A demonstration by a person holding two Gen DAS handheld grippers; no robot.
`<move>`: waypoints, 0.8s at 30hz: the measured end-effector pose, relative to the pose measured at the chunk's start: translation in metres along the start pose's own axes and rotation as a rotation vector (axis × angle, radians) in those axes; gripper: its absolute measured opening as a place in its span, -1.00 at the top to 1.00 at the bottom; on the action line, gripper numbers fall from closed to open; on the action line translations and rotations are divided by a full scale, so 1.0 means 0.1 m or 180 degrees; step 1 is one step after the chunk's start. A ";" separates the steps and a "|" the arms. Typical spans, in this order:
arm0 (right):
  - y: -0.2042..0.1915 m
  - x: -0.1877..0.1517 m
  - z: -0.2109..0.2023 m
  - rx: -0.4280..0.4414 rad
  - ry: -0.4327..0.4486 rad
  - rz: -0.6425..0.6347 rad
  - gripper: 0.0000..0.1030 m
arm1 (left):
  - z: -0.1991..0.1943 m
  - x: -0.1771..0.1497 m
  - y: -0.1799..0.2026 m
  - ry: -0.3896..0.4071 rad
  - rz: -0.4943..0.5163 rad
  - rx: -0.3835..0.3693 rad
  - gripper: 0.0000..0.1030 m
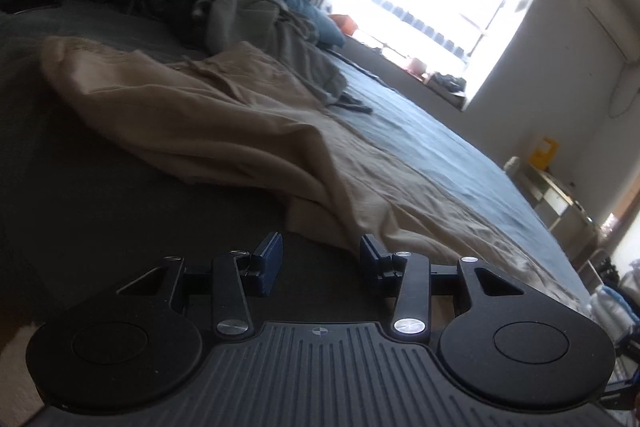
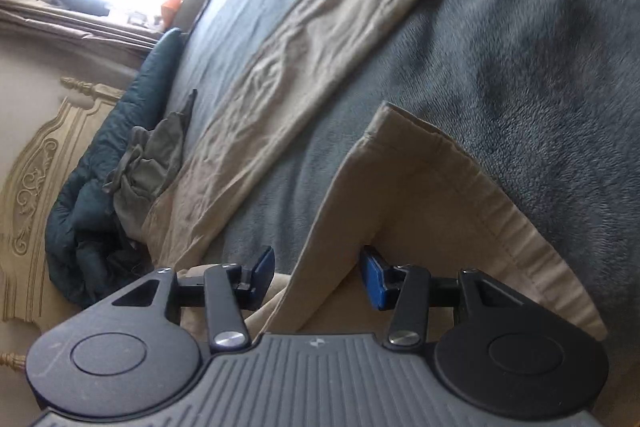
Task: Fold clothes
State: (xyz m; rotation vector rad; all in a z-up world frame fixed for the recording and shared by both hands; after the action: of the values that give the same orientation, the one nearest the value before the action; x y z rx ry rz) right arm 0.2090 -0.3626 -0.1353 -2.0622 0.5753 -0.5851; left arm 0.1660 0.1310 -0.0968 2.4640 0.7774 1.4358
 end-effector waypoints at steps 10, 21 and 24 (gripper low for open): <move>0.14 0.05 0.14 0.0025 0.0031 0.0296 0.08 | 0.49 0.77 -0.45 -0.0334 -0.1047 -0.0179 0.12; -0.48 0.40 -0.11 0.0304 0.0505 -0.0556 0.89 | 0.65 0.75 -0.58 -0.0663 -0.1535 -0.0313 0.12; -0.94 0.39 -0.54 0.0688 0.0822 -0.1029 0.89 | 0.54 0.78 -0.52 -0.0642 -0.1451 -0.0389 0.12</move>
State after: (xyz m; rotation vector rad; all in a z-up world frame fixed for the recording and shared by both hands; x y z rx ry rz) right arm 0.2242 -0.3733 -0.0216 -1.8972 0.3064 -1.0668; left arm 0.2250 0.2215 -0.0875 2.1139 1.0806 1.0212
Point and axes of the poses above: each gripper's, at about its wrist camera, not at the fingertips, and z roughly the way its jaws point, y to its right, x to its top, the point moved 8 cm from there along z, roughly the way its jaws point, and after that the axes turned 10 degrees about x, right-handed, at the moved point
